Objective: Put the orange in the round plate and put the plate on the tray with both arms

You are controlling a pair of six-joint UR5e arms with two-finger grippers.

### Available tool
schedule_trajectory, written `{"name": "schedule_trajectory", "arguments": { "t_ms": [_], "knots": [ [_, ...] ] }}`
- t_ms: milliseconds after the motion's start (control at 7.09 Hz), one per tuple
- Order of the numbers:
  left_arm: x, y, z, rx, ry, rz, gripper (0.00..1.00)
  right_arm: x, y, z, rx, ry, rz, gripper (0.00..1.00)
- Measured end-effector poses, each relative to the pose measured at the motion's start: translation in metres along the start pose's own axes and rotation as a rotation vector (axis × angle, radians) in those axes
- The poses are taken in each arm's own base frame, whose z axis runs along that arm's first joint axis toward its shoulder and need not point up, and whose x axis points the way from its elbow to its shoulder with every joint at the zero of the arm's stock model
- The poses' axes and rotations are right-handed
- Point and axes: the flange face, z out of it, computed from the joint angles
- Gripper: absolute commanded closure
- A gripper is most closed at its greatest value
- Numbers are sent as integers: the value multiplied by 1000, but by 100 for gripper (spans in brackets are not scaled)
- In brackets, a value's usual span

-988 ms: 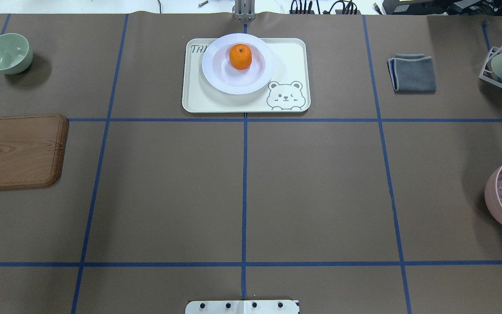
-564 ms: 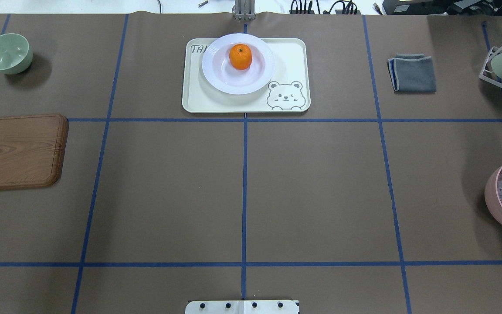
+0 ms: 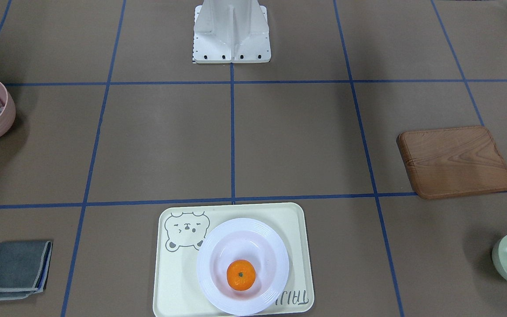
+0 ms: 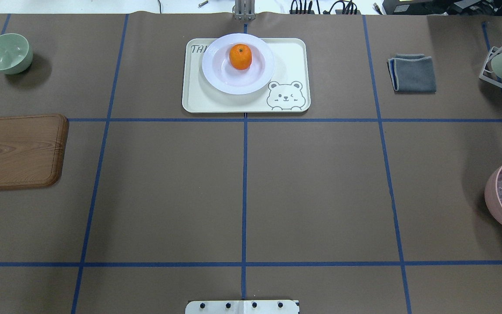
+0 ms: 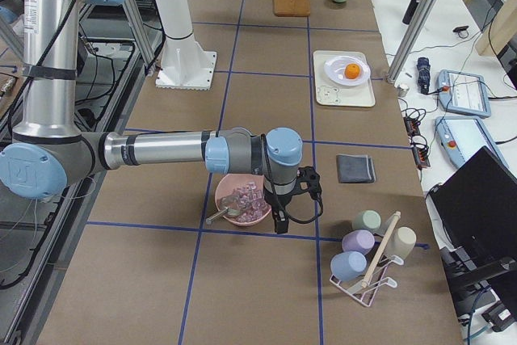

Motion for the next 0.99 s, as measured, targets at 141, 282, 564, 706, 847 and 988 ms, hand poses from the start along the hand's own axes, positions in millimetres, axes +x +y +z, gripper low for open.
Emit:
{"name": "schedule_trajectory", "arguments": {
  "t_ms": [141,282,564,706,847,988],
  "knots": [
    [0,0,0,1,1,2,2,0,0,0,1,0,-1,0],
    [0,0,0,1,1,2,2,-1,0,-1,2,-1,-1,0],
    [1,-1,-1,2,1,4,2,-1,-1,-2,9,-1,-8,0],
    [1,-1,-1,2,1,4,2,-1,-1,-2,20,2,-17,0],
    [1,-1,-1,2,1,4,2,-1,-1,-1,28,3,-24,0],
    [1,-1,-1,2,1,4,2,-1,0,0,31,3,-26,0]
  ]
}}
